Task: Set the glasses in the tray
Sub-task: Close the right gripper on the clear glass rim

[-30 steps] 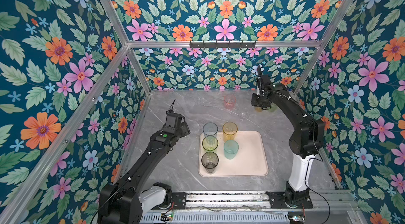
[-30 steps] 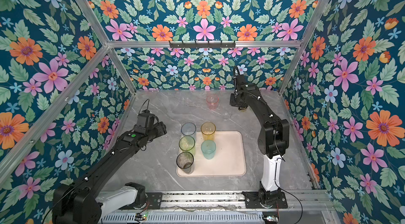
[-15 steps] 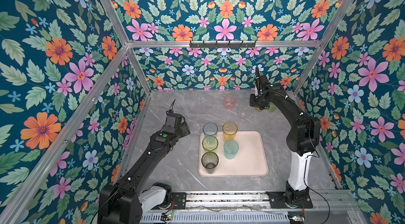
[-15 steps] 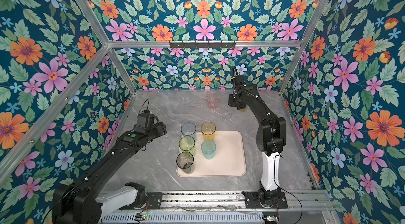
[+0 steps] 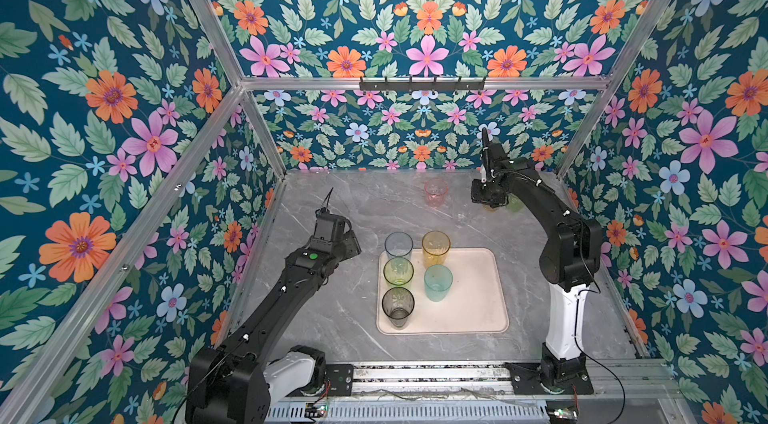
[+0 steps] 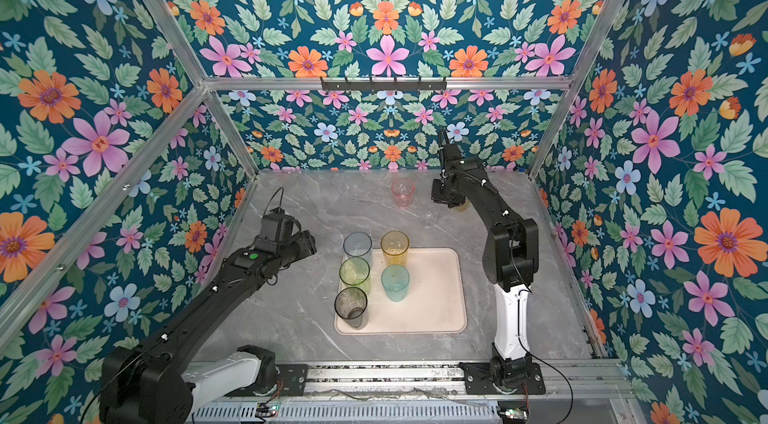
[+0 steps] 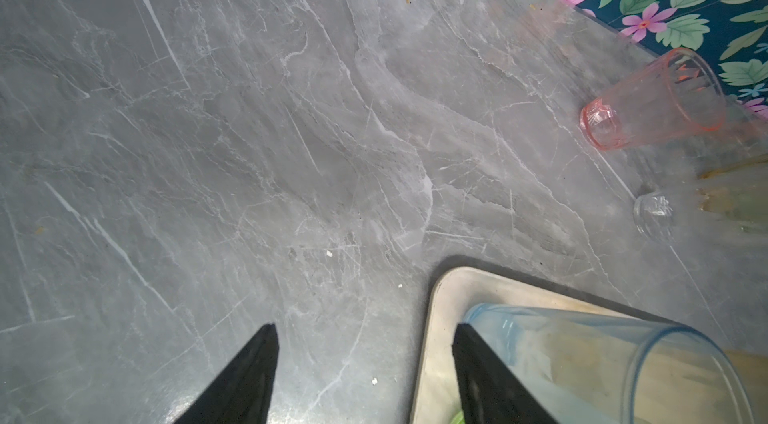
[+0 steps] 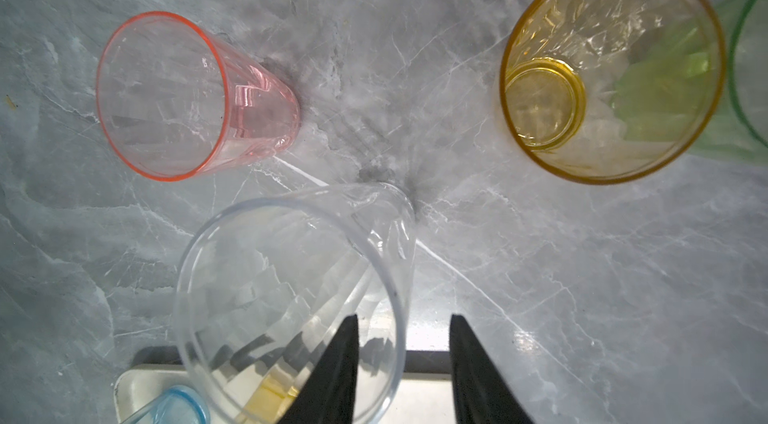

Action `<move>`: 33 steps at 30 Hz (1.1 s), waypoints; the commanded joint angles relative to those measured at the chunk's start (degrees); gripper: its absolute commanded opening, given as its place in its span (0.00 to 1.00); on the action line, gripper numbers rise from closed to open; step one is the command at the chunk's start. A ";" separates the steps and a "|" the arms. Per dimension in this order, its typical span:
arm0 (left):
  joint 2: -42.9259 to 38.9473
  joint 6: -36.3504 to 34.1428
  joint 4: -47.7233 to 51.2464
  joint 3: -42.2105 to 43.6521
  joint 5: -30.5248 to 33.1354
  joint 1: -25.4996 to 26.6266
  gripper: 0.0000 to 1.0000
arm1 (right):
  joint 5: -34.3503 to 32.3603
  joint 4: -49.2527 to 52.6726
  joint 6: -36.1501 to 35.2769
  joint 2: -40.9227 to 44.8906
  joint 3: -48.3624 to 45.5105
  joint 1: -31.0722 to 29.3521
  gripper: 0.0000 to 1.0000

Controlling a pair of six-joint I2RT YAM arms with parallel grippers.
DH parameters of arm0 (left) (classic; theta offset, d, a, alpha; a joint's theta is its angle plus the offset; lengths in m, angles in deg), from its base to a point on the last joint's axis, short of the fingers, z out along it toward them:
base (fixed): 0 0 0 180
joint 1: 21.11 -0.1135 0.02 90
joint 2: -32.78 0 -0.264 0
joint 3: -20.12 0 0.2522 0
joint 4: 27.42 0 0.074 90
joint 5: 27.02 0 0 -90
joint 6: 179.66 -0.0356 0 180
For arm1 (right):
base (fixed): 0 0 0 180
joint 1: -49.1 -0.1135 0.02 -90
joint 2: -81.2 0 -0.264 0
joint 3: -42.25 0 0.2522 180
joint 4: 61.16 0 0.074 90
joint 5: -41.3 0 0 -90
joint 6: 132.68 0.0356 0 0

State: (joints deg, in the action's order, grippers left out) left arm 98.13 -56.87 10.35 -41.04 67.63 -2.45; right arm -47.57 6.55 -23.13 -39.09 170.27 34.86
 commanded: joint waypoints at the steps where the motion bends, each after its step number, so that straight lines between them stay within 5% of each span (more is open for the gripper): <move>1: 0.15 -0.48 -0.46 -0.46 0.01 -0.10 0.69 | 0.20 1.24 0.22 -0.47 0.40 -0.04 0.36; 33: 0.65 -0.28 -1.22 0.41 -0.52 -0.11 0.69 | 0.11 3.32 -0.39 -2.85 1.97 -0.06 0.20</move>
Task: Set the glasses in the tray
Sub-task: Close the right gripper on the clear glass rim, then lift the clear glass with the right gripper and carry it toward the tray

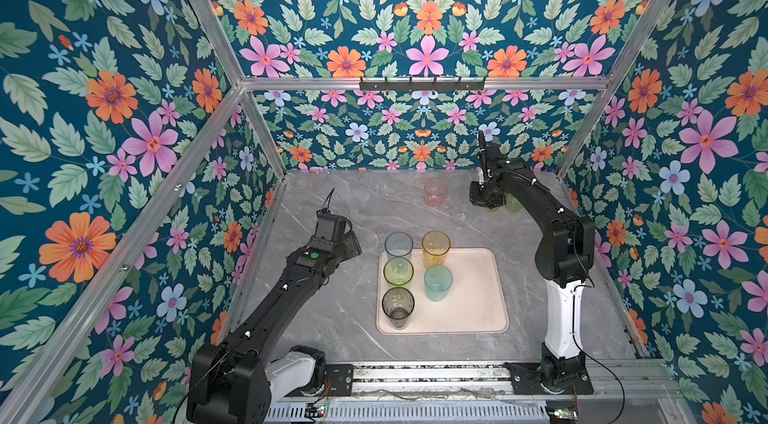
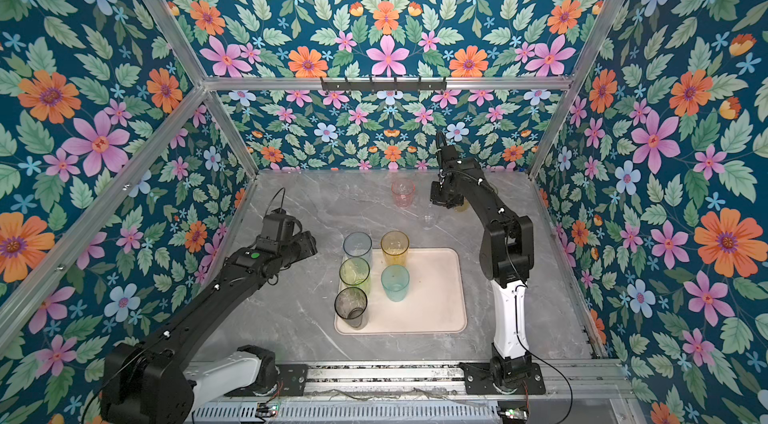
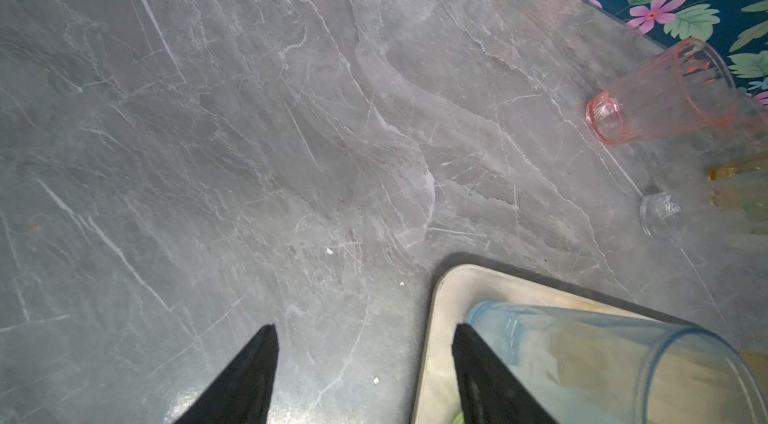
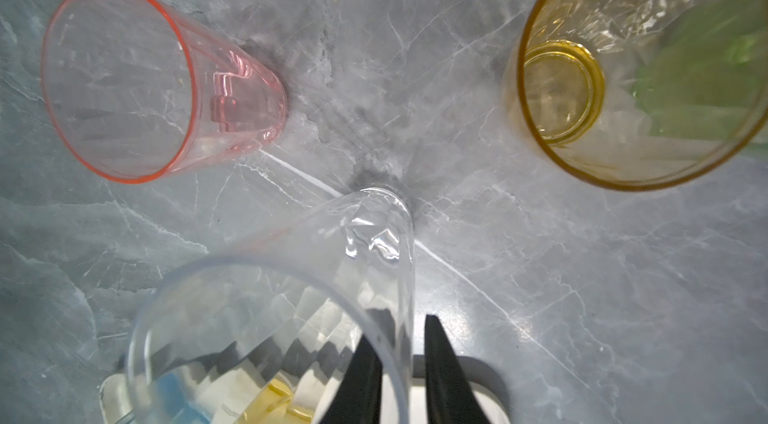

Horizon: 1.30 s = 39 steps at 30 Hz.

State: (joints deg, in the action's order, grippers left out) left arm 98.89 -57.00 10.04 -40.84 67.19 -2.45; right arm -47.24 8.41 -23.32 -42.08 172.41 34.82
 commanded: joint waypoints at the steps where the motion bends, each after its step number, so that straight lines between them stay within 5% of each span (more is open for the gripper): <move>1: -0.12 -0.06 -0.92 0.29 -0.17 -0.07 0.69 | -0.23 1.41 -0.12 0.26 -0.34 -0.04 0.20; 20: -1.00 0.11 -1.12 0.93 -0.66 -0.11 0.69 | -1.45 6.10 -1.06 4.75 -0.99 -0.05 0.06; 39: -3.70 -0.49 -0.86 1.15 -0.42 -0.06 0.69 | -8.27 11.02 -1.01 25.03 -16.51 -6.97 0.04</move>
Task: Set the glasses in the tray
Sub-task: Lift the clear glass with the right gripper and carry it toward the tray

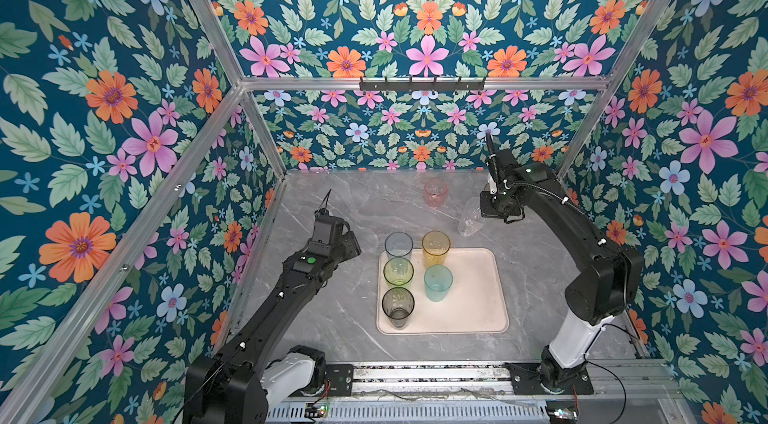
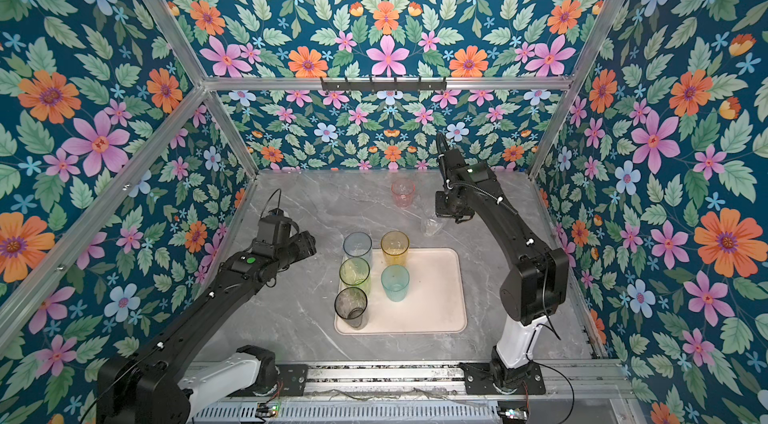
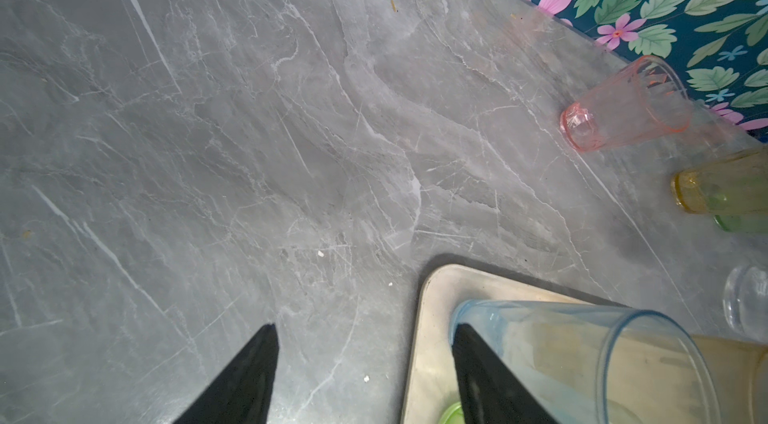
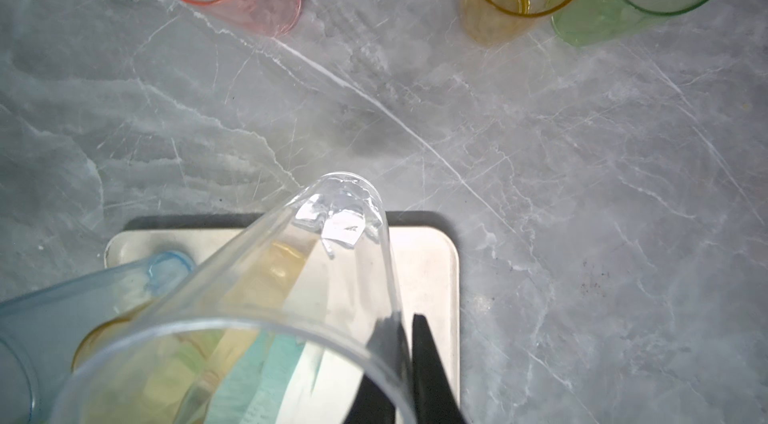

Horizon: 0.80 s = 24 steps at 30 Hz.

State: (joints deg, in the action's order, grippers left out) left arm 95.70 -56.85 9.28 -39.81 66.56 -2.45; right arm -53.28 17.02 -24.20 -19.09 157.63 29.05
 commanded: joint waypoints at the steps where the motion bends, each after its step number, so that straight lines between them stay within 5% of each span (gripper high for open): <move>1: -0.74 -0.72 -0.09 0.12 0.22 -0.08 0.69 | -2.76 2.78 0.01 3.01 -2.66 -1.87 0.04; 24: -2.92 -3.43 0.91 -0.49 -3.09 -0.11 0.70 | -9.51 10.32 12.48 21.19 -20.08 -19.34 0.04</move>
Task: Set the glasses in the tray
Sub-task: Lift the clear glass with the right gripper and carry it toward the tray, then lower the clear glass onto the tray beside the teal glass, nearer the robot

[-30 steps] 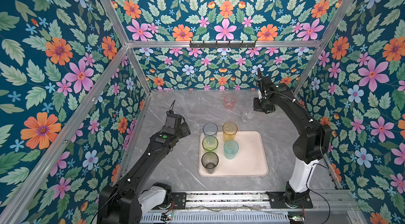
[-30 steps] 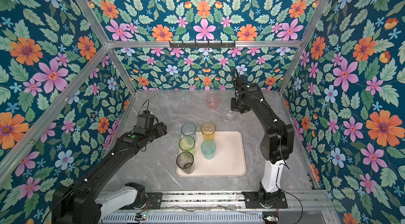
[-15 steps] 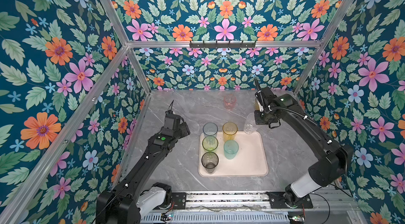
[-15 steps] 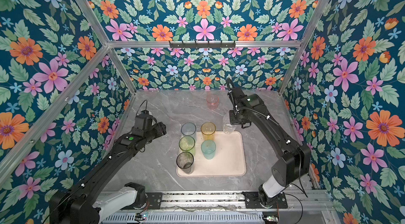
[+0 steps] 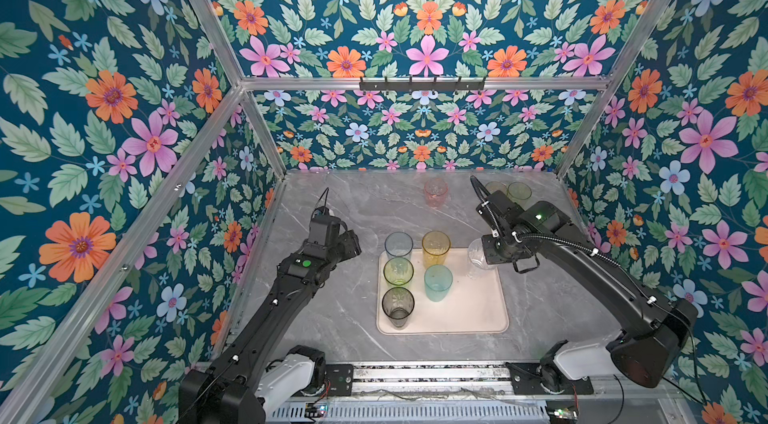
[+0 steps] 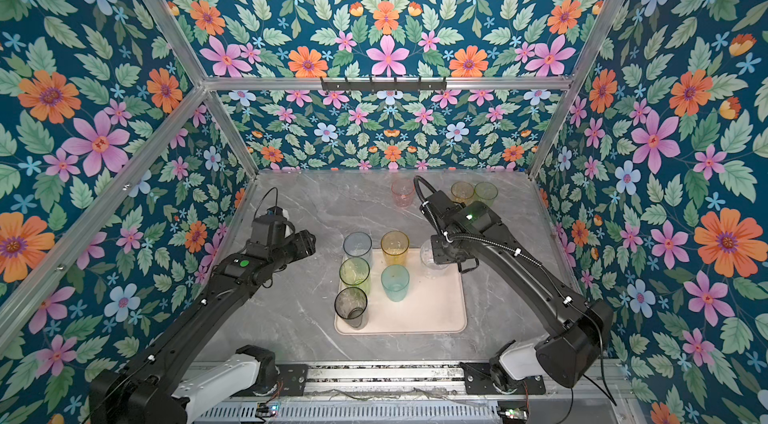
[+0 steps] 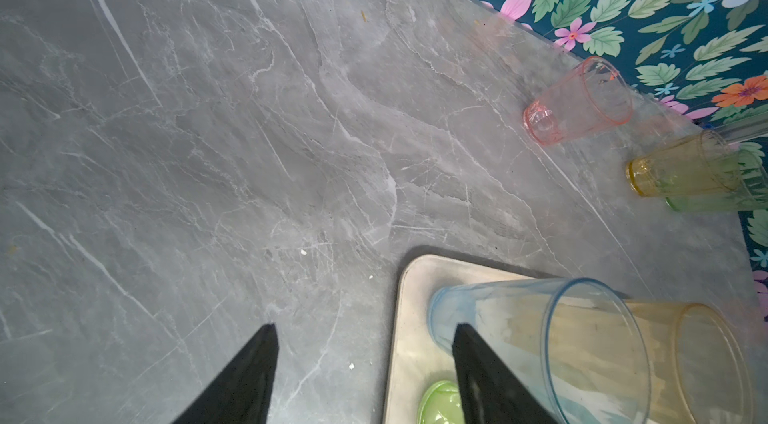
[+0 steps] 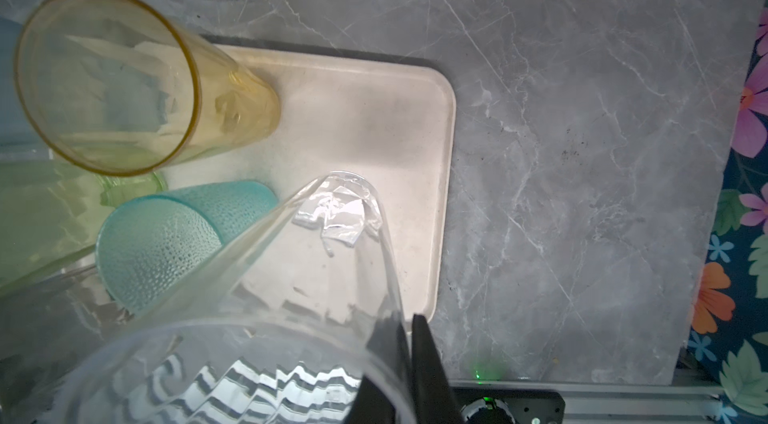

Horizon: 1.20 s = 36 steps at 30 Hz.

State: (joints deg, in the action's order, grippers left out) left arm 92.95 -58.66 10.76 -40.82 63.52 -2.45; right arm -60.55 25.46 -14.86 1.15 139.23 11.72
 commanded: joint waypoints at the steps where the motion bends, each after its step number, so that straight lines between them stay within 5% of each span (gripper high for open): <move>1: -0.42 -1.94 -1.64 1.39 0.43 -0.10 0.70 | -2.70 1.54 3.86 1.49 -2.95 -3.25 0.04; 20: 2.08 -2.70 -3.62 0.73 2.52 -0.20 0.69 | 1.79 -1.76 11.36 10.37 -16.17 -10.34 0.03; 36: 0.95 -3.19 -1.85 -0.74 4.00 -0.15 0.70 | 1.66 -5.02 14.71 4.14 -14.89 -20.11 0.02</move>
State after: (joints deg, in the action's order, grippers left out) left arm 94.37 -61.50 8.29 -41.37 66.99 -2.60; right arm -58.32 20.82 -1.88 5.96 123.45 -7.67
